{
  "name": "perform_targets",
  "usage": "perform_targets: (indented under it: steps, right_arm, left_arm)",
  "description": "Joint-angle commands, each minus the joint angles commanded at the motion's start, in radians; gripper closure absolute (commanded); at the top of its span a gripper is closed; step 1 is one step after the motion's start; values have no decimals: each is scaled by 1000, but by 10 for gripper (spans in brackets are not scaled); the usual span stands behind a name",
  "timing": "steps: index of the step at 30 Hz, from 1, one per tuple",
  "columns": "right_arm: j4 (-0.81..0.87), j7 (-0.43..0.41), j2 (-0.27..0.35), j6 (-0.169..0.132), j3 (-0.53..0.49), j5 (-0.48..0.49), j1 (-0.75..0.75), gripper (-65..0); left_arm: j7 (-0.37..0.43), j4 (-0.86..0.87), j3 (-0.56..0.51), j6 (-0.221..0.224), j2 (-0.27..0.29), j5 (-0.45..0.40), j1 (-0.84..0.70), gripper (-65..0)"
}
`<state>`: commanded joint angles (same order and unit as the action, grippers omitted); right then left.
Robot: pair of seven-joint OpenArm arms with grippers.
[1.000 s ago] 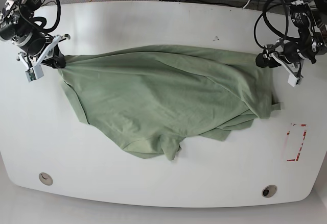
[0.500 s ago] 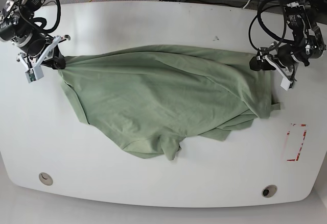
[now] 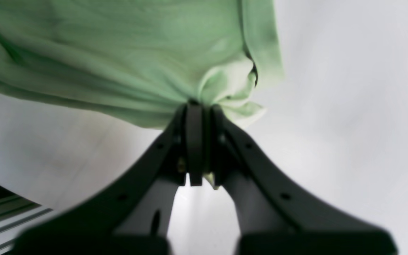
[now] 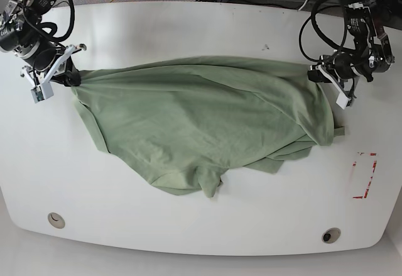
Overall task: Layout the t-shirt on the table in an organized manner, then fold the t-shirt properly
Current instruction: 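Lower the stretched shirt onto the table, holding both ends, then lift the shirt again with both grippers and swing it toward the right gripper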
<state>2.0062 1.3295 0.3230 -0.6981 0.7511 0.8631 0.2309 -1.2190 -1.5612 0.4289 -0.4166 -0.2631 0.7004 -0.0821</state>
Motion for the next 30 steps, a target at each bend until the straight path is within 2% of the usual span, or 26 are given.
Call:
perform_targets:
  steps: [3,6,11,15,18,21,25,30]
  right_arm:
    - [0,0,0,0,2,-2,-21,0]
    - [0,0,0,0,2,-2,-37,0]
    - [0,0,0,0,2,-3,-87,0]
    - [-2,0,0,0,0,-3,-133,0]
    - [-2,0,3,0,-2,-8,-180,0]
    - [-2,0,5,0,-6,-43,-230,0]
    - [-5,0,6,0,-12,-117,-325,0]
    - [-63,0,41,0,-106,-206,-477,0]
  left_arm:
    - [-14,-84,29,0,-2,28,3,0]
    - [-61,-147,75,0,-3,84,17,0]
    - [-132,-196,180,-5,-9,157,129,0]
    - [-140,-198,204,-26,-58,189,212,0]
    - [-140,-196,206,-81,-91,184,293,0]
    - [-140,-196,209,-117,-107,184,379,0]
    - [-140,-195,207,-138,-127,175,499,0]
    - [-141,-195,193,-153,-124,141,661,0]
